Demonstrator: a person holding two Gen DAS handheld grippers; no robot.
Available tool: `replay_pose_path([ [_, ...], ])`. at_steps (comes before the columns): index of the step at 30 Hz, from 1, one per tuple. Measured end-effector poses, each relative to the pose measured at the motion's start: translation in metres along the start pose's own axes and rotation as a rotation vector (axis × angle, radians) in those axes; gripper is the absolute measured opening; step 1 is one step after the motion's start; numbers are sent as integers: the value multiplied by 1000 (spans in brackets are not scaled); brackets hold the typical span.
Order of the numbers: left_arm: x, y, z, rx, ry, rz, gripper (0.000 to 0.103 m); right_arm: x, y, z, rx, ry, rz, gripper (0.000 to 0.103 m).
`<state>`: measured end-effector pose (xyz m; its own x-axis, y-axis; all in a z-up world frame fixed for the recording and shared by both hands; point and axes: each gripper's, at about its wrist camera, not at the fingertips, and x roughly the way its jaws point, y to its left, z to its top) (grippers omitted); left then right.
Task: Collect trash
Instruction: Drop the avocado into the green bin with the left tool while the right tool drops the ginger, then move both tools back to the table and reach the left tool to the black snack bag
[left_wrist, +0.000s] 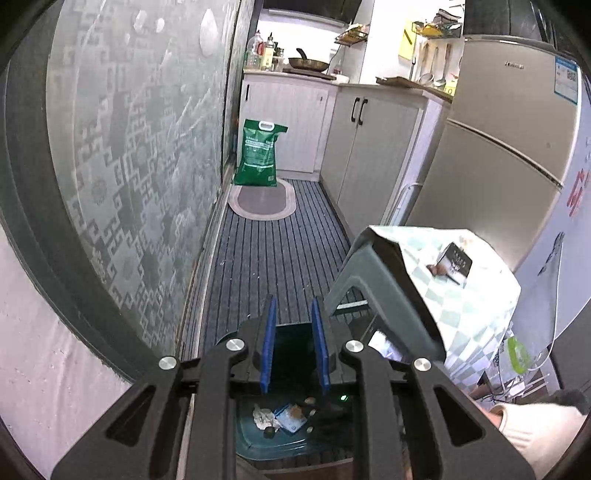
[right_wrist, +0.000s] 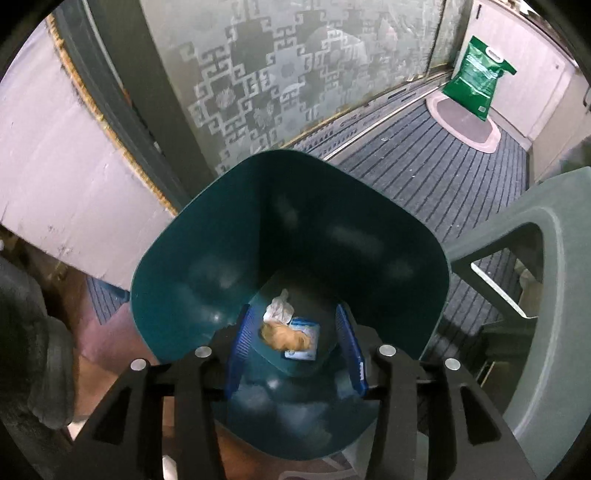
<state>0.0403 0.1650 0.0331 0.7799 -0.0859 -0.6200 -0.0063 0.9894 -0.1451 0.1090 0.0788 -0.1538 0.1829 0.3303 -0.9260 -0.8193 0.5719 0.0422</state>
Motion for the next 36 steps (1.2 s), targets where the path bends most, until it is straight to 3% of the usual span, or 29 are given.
replay_pose_path([
  [6, -3, -4, 7, 7, -13, -9, 23, -13, 5, -1, -26, -15, -2, 46],
  [18, -39, -37, 37, 41, -130, -67, 33, -118, -16, 14, 55, -252, -11, 46],
  [28, -48, -79, 58, 73, -157, -83, 38, -203, -83, -17, 136, -359, -119, 46],
  [36, -32, -125, 51, 144, -122, -115, 43, -261, -135, -52, 224, -440, -172, 46],
])
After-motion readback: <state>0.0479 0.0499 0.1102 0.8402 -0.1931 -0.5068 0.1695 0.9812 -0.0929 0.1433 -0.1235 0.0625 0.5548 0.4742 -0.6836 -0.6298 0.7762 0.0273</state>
